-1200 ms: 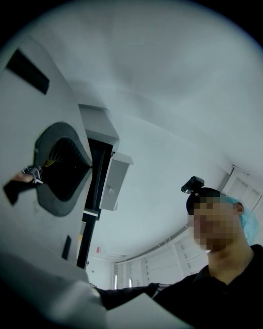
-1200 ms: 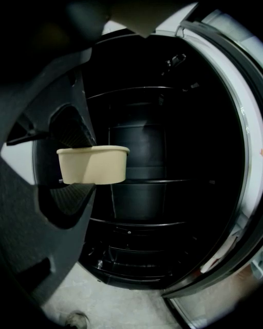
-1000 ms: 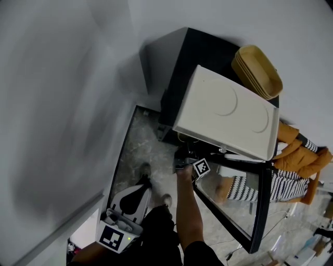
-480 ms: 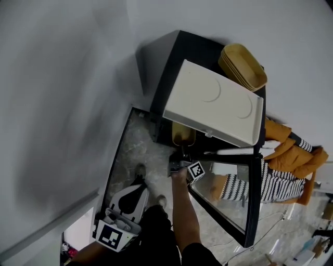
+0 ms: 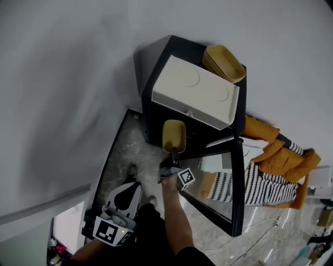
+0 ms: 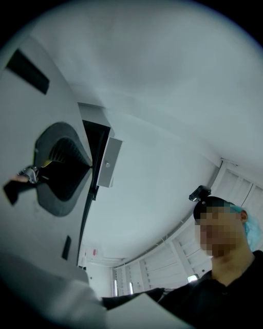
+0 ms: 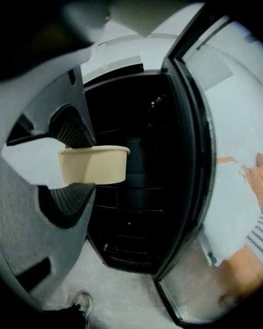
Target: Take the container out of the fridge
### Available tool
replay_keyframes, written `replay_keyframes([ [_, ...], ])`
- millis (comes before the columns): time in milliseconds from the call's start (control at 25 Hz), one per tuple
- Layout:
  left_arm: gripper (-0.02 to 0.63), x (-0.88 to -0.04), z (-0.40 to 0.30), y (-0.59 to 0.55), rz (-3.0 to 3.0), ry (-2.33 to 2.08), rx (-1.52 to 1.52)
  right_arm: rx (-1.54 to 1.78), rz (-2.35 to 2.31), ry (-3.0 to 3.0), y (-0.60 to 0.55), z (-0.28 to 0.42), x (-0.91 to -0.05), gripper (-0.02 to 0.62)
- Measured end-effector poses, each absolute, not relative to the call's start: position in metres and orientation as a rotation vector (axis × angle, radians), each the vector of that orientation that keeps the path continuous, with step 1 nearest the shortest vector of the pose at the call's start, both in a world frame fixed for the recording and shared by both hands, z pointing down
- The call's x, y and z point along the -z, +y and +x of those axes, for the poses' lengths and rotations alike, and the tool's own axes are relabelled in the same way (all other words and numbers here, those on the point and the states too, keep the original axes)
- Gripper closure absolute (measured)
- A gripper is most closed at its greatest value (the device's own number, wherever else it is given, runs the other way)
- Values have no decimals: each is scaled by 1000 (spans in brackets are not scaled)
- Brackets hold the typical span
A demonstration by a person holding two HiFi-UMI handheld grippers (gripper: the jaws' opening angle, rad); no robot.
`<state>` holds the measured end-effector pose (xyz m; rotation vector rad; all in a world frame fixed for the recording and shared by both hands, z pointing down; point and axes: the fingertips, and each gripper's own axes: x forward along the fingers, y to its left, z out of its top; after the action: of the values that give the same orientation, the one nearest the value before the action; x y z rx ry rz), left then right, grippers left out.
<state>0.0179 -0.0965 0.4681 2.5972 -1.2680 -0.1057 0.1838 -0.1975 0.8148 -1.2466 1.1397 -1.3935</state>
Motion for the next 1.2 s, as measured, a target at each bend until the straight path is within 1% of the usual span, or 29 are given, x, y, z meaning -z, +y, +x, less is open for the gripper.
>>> replay_keyframes([
  [440,601,-440,2,-33,2551,-1411,71,1413,-1242,1133,-119,182,-756,403],
  [840,601,-404,-10,-20,2617,-1330,106,1391,-1262,1125,-59,173,-704,404],
  [1080,601,-401,-35,-19,2613,-1293,119,1361,-1270,1121,-25,160,-675,405],
  [1200,601,-400,-46,-18,2622,-1276,126,1352,-1265,1104,-10,146,-644,405],
])
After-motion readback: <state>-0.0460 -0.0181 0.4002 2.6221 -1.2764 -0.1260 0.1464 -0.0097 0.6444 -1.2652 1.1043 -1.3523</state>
